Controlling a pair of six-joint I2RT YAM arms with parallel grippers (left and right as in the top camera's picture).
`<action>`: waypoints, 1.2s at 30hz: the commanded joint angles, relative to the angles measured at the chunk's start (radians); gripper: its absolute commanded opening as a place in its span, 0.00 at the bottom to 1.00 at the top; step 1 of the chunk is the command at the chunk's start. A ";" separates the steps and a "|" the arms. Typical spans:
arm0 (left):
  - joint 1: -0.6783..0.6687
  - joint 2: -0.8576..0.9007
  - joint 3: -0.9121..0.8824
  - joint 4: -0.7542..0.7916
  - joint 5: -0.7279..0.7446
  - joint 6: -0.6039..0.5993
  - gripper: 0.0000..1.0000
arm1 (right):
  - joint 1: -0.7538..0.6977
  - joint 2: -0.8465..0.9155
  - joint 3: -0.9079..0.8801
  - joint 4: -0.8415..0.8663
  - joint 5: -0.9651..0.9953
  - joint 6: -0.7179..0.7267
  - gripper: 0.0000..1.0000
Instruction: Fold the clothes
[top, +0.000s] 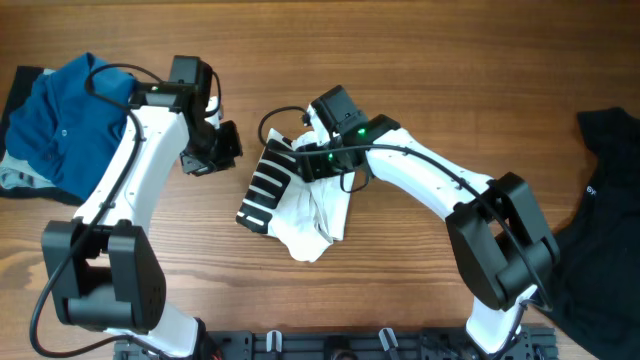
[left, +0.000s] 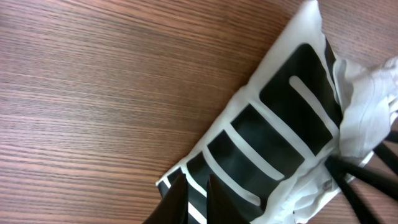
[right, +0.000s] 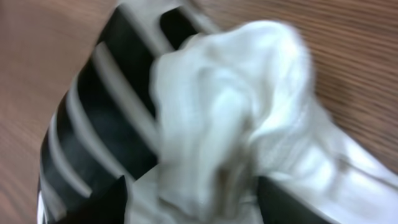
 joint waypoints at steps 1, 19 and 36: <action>0.024 0.013 -0.005 0.003 -0.011 -0.008 0.11 | -0.002 0.017 0.007 0.002 0.043 0.123 0.23; -0.025 0.023 -0.048 0.067 0.045 0.030 0.66 | -0.237 -0.107 0.008 -0.265 -0.033 0.050 0.53; -0.040 0.026 -0.300 0.388 0.237 0.048 0.95 | -0.168 0.094 -0.055 -0.114 -0.315 0.294 0.10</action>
